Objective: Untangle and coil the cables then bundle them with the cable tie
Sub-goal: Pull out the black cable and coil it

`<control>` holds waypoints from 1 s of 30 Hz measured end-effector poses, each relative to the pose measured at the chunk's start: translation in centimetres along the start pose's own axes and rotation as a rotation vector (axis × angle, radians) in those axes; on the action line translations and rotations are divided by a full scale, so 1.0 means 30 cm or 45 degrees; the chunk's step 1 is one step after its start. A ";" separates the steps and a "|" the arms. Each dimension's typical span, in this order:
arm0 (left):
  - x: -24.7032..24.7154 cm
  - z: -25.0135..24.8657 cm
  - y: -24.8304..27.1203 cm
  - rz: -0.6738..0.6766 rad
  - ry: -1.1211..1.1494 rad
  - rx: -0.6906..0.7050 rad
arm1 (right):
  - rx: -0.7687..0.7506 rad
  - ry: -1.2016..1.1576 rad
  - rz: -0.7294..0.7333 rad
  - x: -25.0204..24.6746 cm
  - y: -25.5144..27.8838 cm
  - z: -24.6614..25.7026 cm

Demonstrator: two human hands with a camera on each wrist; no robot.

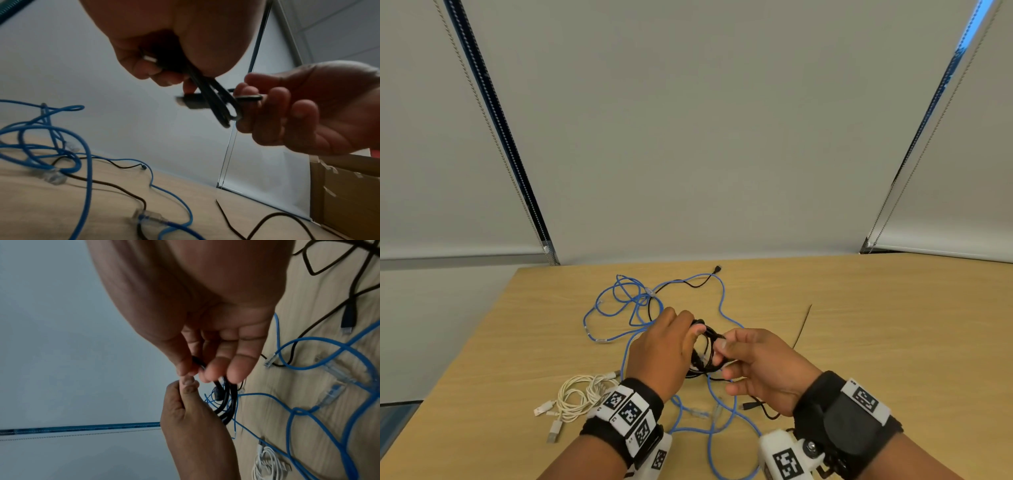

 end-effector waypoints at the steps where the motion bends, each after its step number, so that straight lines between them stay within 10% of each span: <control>1: 0.002 0.005 -0.001 0.008 0.008 -0.005 | -0.002 -0.022 -0.014 -0.006 -0.002 0.008; 11: 0.066 0.131 -0.010 0.146 0.953 -0.512 | -0.407 1.032 -0.035 -0.015 0.017 0.156; 23: 0.106 0.048 0.030 0.176 1.540 -0.635 | -0.423 -0.407 0.154 0.042 -0.004 0.116; 30: 0.044 0.088 0.030 -0.115 1.141 -0.545 | -0.401 0.003 -0.001 0.049 0.012 0.054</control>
Point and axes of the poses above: each hand's wrist, its own y-axis away from the middle knuckle, its own x-axis out of the palm, z = x × y, the point moved 9 cm from there along -y, towards the middle knuckle, and after that the axes turned 13 degrees about -y, right-handed, at the moved point
